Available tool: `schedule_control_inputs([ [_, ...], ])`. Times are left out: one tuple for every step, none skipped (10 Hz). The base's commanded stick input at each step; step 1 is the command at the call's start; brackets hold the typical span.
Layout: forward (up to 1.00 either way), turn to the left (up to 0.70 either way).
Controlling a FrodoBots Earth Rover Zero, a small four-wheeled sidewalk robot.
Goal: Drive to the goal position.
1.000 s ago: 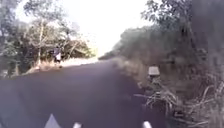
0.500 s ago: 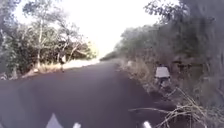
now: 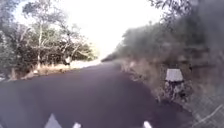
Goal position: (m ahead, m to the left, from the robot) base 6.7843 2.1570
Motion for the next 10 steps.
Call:
schedule_control_inputs([
  [0.85, 0.0],
  [0.85, 0.0],
  [0.85, 0.0],
  [0.85, 0.0],
  [0.85, 0.0],
  [0.85, 0.0],
  [0.85, 0.0],
  [0.85, 0.0],
  [0.85, 0.0],
  [0.85, 0.0],
])
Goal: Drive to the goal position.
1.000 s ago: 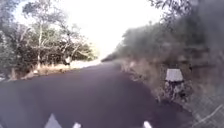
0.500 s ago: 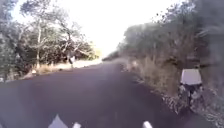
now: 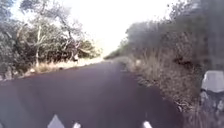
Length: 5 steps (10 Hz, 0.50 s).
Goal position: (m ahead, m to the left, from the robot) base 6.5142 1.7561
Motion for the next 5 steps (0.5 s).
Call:
schedule_control_inputs([
  [0.85, 0.0],
  [0.85, 0.0],
  [0.85, 0.0],
  [0.85, 0.0],
  [0.85, 0.0],
])
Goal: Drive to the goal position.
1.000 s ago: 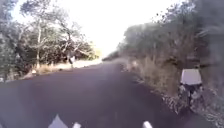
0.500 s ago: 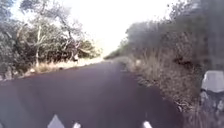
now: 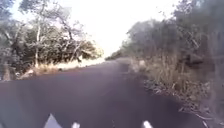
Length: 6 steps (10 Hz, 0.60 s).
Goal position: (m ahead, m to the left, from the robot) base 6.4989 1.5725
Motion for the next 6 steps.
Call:
schedule_control_inputs([
  [0.85, 0.0],
  [0.85, 0.0],
  [0.85, 0.0],
  [0.85, 0.0],
  [0.85, 0.0],
  [0.85, 0.0],
])
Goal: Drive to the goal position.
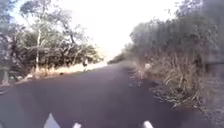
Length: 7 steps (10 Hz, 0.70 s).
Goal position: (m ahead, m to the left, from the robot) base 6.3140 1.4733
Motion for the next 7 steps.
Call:
schedule_control_inputs([
  [0.85, 0.0],
  [0.85, 0.0],
  [0.85, 0.0],
  [0.85, 0.0],
  [0.85, 0.0],
  [0.85, 0.0],
  [0.85, 0.0],
])
